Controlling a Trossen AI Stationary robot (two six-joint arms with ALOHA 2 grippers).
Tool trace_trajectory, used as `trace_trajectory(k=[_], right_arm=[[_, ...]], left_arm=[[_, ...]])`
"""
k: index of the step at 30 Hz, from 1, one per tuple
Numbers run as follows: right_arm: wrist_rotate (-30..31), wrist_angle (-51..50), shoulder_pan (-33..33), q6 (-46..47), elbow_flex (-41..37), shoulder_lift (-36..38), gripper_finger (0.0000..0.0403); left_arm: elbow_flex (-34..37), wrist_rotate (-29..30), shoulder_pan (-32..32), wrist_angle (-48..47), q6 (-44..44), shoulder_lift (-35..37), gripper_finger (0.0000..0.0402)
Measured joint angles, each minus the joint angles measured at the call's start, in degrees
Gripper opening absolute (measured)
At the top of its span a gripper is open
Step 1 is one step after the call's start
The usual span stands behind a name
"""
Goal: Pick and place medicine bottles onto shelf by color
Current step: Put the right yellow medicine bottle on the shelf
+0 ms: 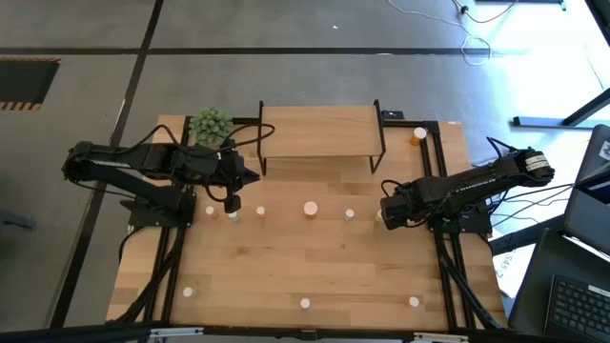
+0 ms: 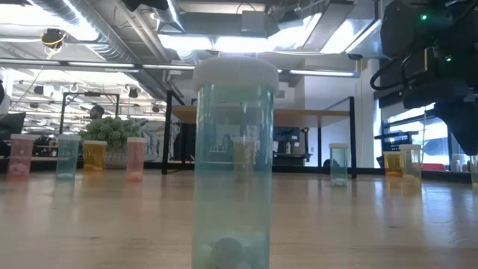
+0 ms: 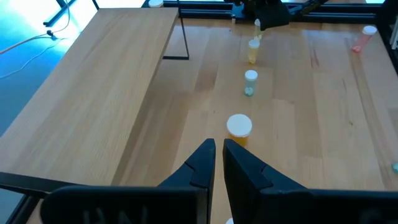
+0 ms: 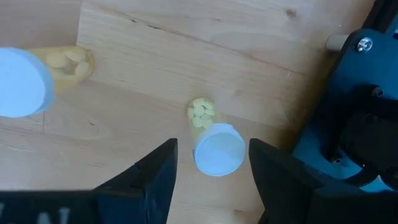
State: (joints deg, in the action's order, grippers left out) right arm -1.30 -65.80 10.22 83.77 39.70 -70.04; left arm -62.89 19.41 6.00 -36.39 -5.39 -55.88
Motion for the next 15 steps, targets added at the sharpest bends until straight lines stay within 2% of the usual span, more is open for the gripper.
trace_trajectory(k=[15], right_arm=[[0.2,0.0,0.0,0.0,0.0,0.0,0.0142]], left_arm=[[0.0,0.0,0.0,0.0,0.0,0.0,0.0028]])
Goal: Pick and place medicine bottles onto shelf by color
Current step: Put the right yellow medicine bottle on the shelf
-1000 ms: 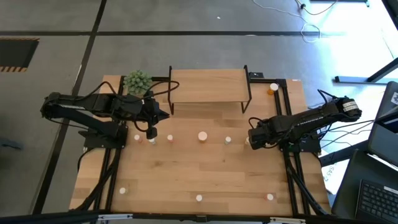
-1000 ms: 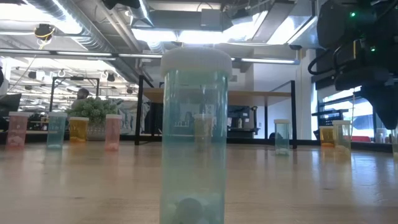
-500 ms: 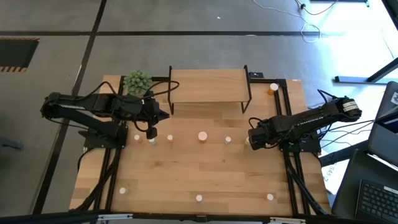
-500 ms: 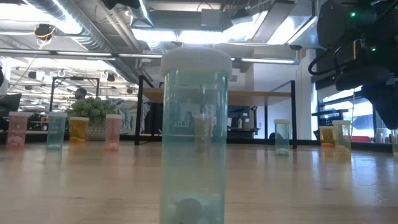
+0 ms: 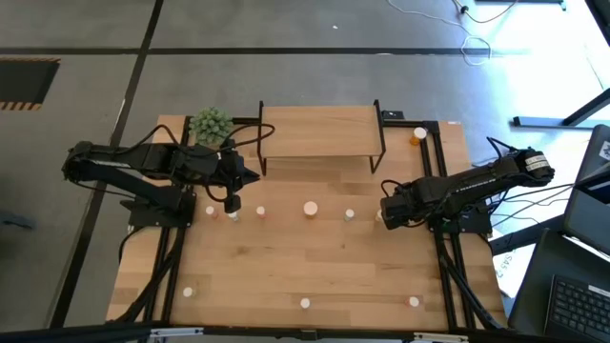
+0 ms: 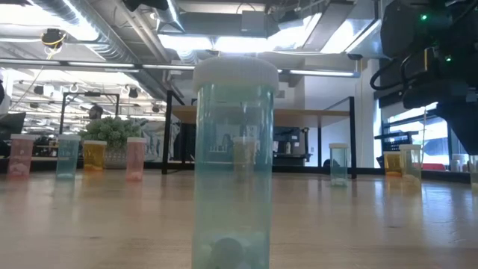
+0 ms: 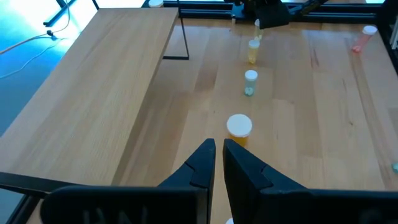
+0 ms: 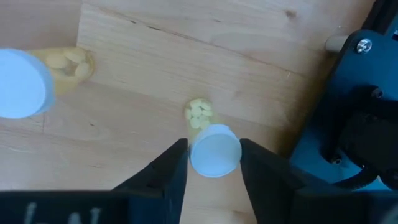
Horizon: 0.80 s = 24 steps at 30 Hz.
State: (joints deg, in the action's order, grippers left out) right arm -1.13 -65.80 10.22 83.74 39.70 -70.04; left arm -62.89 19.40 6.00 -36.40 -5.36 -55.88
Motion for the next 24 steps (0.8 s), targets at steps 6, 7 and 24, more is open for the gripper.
trace_trajectory(k=[6,7,24], right_arm=[[0.1,-0.1,0.0,0.0,0.0,0.0,0.0125],[0.1,-0.1,0.0,0.0,0.0,0.0,0.0125],[-3.5,0.0,0.0,-0.3,0.0,0.0,0.0124]], left_arm=[[0.0,0.0,0.0,0.0,0.0,0.0,0.0028],[0.0,0.0,0.0,0.0,0.0,0.0,0.0027],[0.0,1.7,0.0,0.0,0.0,0.0,0.0027]])
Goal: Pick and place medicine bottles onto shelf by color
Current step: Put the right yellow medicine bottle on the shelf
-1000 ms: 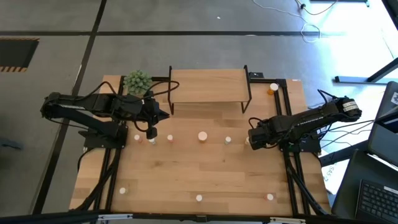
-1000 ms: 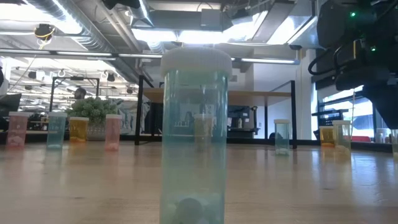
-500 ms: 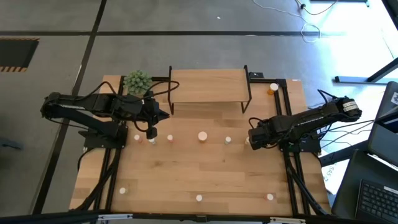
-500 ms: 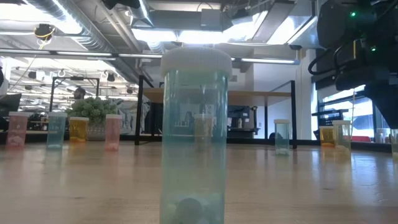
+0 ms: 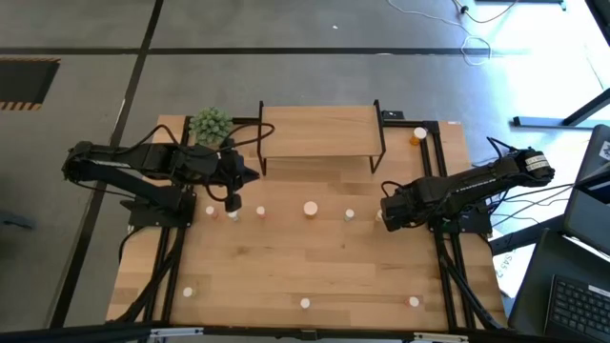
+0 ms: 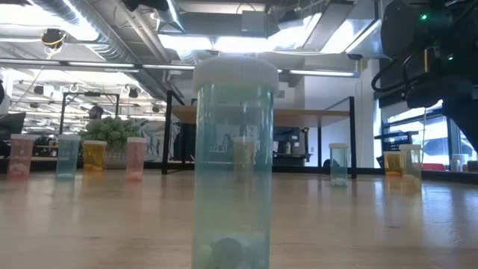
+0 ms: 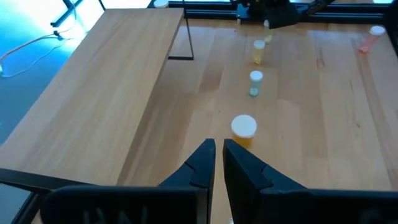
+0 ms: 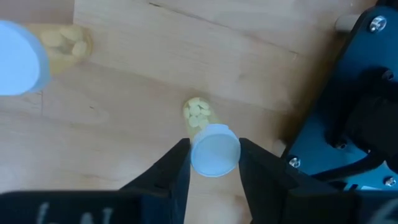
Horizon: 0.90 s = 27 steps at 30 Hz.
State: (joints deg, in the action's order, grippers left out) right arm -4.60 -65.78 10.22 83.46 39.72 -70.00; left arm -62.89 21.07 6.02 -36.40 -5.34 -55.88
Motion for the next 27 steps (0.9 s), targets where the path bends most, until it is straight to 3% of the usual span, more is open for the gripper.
trace_trajectory(k=[11,27], right_arm=[[-0.4,-0.2,0.0,-1.2,1.0,0.0,0.0123],[0.4,-8.8,-2.5,-7.1,10.9,0.0,0.0123]], left_arm=[[0.0,2.0,0.0,0.0,0.0,0.0,0.0027],[0.0,2.0,0.0,0.0,-0.1,0.0,0.0027]])
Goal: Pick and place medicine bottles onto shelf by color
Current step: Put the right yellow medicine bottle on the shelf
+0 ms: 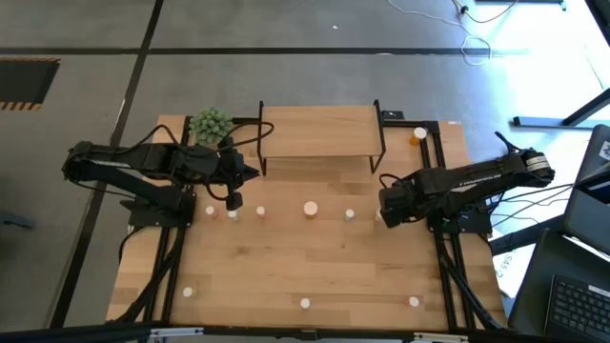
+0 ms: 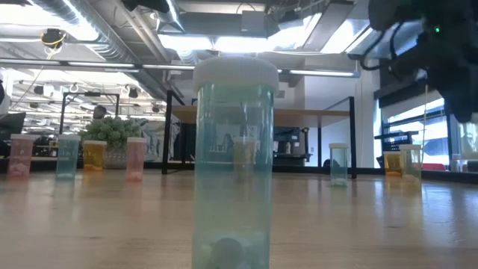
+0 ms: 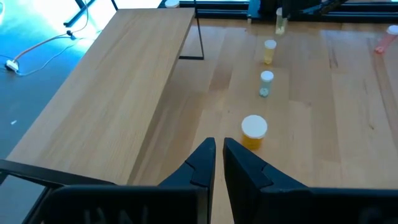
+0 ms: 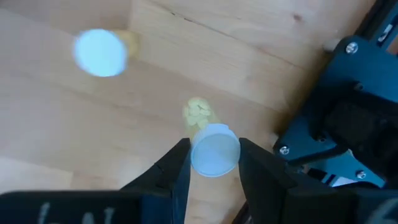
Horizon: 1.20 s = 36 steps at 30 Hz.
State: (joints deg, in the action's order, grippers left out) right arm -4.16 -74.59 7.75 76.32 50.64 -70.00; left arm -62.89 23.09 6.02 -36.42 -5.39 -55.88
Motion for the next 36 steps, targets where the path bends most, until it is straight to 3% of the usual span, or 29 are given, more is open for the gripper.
trace_trajectory(k=[20,36], right_arm=[[5.2,-5.7,-6.6,-16.8,22.6,0.0,0.0123],[6.1,-4.1,-18.2,-35.0,30.7,-0.1,0.0123]], left_arm=[[0.0,0.5,-1.1,0.0,-0.1,0.0,0.0028],[-0.1,0.5,-7.8,4.0,-0.2,-3.1,0.0027]])
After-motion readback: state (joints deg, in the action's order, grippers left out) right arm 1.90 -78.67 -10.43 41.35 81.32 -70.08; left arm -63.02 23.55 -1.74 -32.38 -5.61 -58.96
